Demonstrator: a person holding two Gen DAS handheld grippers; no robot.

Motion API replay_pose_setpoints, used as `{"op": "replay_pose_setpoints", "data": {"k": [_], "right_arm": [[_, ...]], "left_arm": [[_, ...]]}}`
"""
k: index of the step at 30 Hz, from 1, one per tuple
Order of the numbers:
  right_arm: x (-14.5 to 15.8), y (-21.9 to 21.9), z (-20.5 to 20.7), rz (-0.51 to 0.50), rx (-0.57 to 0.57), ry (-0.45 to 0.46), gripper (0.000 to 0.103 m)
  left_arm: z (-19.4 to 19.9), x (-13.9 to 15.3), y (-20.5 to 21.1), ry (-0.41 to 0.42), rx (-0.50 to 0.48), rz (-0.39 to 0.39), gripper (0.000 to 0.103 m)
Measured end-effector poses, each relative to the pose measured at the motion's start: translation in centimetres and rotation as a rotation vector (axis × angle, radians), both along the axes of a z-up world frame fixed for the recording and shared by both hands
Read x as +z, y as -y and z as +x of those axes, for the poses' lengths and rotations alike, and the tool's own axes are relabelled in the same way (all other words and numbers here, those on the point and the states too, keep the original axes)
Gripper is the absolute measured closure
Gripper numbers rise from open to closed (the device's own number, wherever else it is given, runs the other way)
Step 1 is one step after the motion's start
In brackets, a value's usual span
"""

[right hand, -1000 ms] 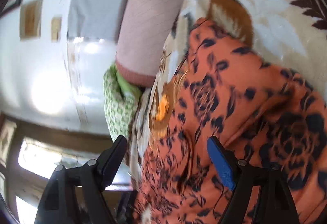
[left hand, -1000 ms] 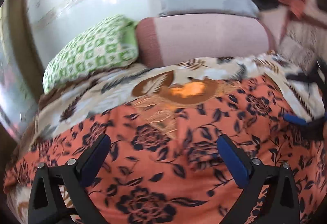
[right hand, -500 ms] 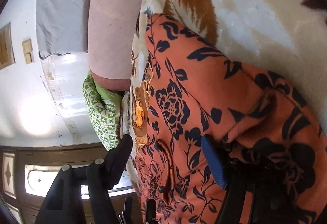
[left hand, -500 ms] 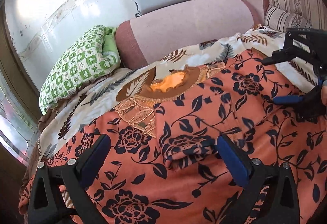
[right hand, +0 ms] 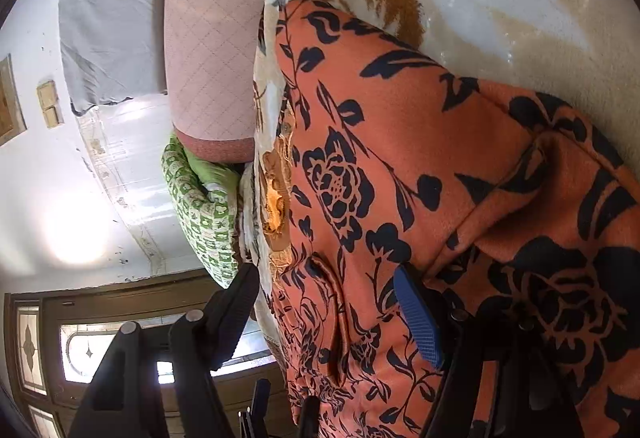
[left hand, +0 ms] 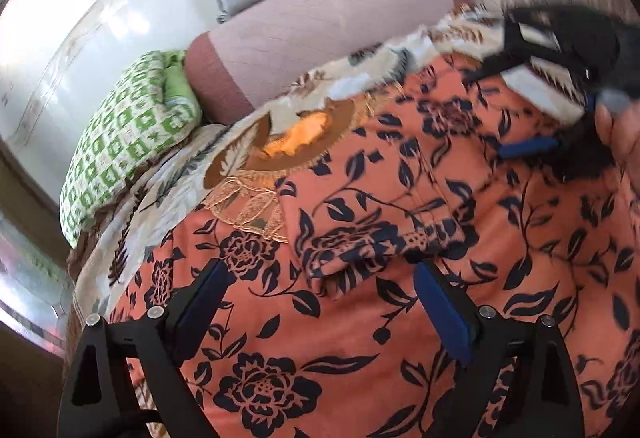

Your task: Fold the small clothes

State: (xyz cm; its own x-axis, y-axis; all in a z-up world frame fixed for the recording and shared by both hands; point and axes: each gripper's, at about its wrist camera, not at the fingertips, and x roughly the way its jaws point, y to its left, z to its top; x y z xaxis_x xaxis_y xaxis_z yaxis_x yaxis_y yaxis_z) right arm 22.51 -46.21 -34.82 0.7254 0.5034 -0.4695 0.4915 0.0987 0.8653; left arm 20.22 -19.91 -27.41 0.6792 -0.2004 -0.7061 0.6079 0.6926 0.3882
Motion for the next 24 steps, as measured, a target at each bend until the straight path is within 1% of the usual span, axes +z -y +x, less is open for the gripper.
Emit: {"op": "replay_pose_setpoints", "data": {"k": [1,4,7,9,12,15,16,17,18,19,20,24], "right_arm": [[-0.1,0.1,-0.1,-0.002,-0.001,-0.003,0.03],[-0.1,0.1,-0.3,-0.003,-0.004,-0.005,0.03],[-0.3,0.3,-0.5,0.016,-0.01,-0.002,0.03],[-0.3,0.4,-0.4,0.022,-0.012,-0.004,0.03],[-0.3,0.3,-0.3,0.007,-0.004,-0.007,0.03],[-0.1,0.2,-0.2,-0.002,0.0,-0.01,0.03],[-0.1,0.2,-0.2,0.001,-0.001,-0.01,0.03],[-0.2,0.2,-0.2,0.004,-0.003,-0.01,0.03],[-0.2,0.2,-0.2,0.005,-0.003,-0.01,0.03],[-0.2,0.2,-0.2,0.004,-0.003,-0.01,0.03],[-0.2,0.2,-0.2,0.002,-0.001,-0.01,0.03],[-0.2,0.1,0.0,-0.004,0.0,-0.013,0.03]], "left_arm": [[0.1,-0.3,0.5,0.006,-0.006,0.021,0.009],[0.8,-1.0,2.3,0.0,-0.021,0.052,0.009],[1.6,-1.7,3.8,0.016,-0.03,0.108,0.009],[2.0,-1.7,4.5,0.028,-0.032,0.123,0.009],[3.5,-0.6,4.0,0.039,0.014,0.07,0.009],[6.6,-0.1,2.4,0.006,0.132,0.023,0.01],[7.5,0.0,1.8,-0.012,0.164,0.006,0.014],[7.9,0.1,1.4,-0.033,0.178,-0.012,0.025],[8.3,0.2,0.7,-0.069,0.187,-0.041,0.03],[8.4,0.4,0.1,-0.103,0.185,-0.074,0.03],[8.2,0.4,-0.2,-0.115,0.176,-0.092,0.03],[6.4,0.0,0.2,-0.124,0.09,-0.075,0.029]]}}
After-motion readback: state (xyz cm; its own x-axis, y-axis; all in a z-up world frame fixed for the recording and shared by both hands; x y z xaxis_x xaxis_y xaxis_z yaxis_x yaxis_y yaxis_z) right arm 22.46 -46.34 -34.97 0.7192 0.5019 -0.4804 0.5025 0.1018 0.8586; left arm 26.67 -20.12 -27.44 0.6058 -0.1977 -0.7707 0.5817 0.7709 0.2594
